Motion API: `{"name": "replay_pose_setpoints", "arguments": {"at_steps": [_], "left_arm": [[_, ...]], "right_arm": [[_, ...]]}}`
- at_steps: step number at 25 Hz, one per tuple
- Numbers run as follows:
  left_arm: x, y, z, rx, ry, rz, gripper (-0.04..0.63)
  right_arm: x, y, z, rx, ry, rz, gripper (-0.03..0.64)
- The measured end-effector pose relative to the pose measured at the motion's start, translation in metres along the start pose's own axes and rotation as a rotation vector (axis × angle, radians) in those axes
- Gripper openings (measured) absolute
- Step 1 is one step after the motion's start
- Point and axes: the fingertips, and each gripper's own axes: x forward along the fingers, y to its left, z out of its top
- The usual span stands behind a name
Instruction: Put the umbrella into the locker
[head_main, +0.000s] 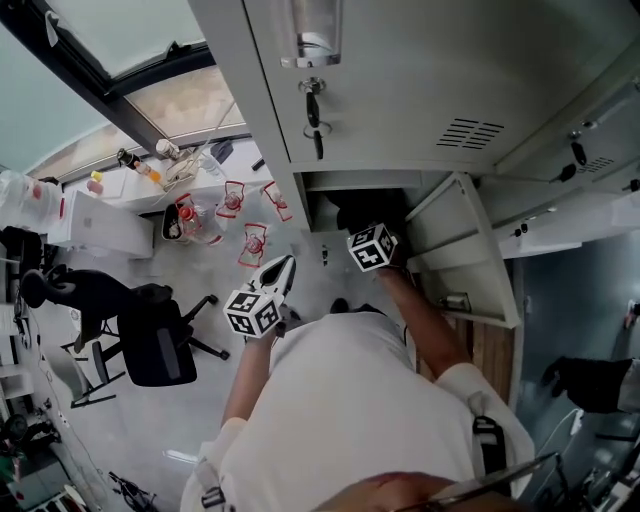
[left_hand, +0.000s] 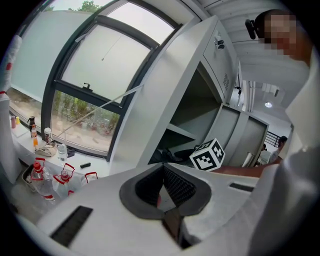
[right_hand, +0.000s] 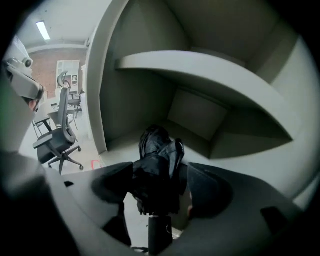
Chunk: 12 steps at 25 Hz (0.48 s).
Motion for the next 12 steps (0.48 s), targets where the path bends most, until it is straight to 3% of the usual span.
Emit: {"name": "replay_pose_setpoints", "arguments": {"at_steps": [5, 12], "left_arm": [[0.014, -0.012, -0.007, 0.022, 0.044, -0.046, 0.004], [0.031, -0.03, -0.019, 0.043, 0.089, -0.099, 0.005]], "right_arm": [[-0.026, -0.008, -0.021, 0.094, -0.045, -0.073, 0.345], [-0.046, -0.001, -0.065, 0.241, -0.036, -0.101, 0.306]]}}
